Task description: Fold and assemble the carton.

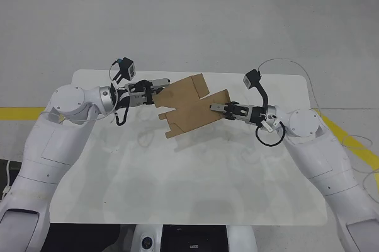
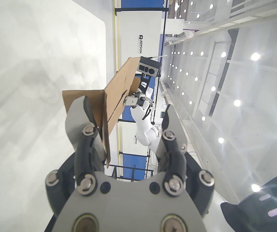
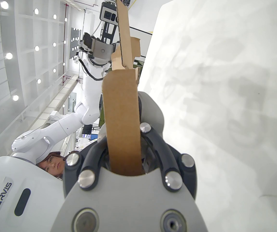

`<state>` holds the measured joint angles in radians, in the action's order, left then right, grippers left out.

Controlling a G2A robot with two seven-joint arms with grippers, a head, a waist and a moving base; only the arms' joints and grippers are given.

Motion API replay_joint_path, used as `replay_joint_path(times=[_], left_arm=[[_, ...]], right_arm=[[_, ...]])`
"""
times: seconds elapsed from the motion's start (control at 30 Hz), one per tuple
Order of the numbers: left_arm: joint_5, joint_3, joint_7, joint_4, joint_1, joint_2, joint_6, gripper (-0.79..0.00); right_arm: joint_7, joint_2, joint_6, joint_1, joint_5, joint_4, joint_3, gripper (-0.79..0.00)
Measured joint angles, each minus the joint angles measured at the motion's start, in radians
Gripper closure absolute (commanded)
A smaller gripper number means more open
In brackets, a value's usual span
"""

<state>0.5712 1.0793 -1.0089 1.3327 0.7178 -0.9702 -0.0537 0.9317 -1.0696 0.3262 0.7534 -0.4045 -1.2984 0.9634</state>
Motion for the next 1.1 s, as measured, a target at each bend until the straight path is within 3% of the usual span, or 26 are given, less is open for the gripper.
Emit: replay_joint_path(times=[0.3, 0.53, 0.57, 0.73, 0.83, 0.9, 0.93, 0.97, 1.1], left_arm=[[-0.104, -0.007, -0.003, 0.015, 0.003, 0.002, 0.011, -0.292], [-0.130, -0.012, -0.005, 0.021, 0.003, -0.001, 0.009, -0.169], [-0.131, -0.013, -0.005, 0.020, 0.003, -0.002, 0.009, -0.108], [-0.136, -0.012, -0.007, 0.015, 0.002, -0.004, 0.008, 0.000], [-0.136, -0.012, -0.010, 0.013, 0.001, -0.006, 0.005, 0.000], [-0.138, -0.012, -0.012, 0.013, 0.000, -0.007, 0.004, 0.000], [-0.139, -0.012, -0.014, 0.013, 0.000, -0.007, 0.003, 0.000], [-0.139, -0.013, -0.015, 0.013, 0.000, -0.008, 0.003, 0.000], [-0.136, -0.008, -0.018, 0.013, -0.001, -0.009, 0.003, 0.000]], right_arm=[[0.004, -0.005, -0.006, 0.002, 0.012, 0.003, 0.009, 0.000], [0.007, -0.008, -0.010, 0.007, 0.020, 0.003, 0.020, 0.000], [0.007, -0.008, -0.010, 0.007, 0.021, 0.003, 0.021, 0.000], [0.010, -0.010, -0.013, 0.010, 0.029, 0.001, 0.027, 0.000], [0.012, -0.011, -0.014, 0.012, 0.034, 0.000, 0.030, 0.000], [0.013, -0.012, -0.016, 0.013, 0.036, -0.001, 0.032, -0.197], [0.014, -0.012, -0.017, 0.014, 0.038, -0.001, 0.033, -0.360], [0.015, -0.012, -0.017, 0.014, 0.038, -0.001, 0.035, -0.785], [0.016, -0.011, -0.024, 0.015, 0.044, 0.010, 0.049, -0.785]])
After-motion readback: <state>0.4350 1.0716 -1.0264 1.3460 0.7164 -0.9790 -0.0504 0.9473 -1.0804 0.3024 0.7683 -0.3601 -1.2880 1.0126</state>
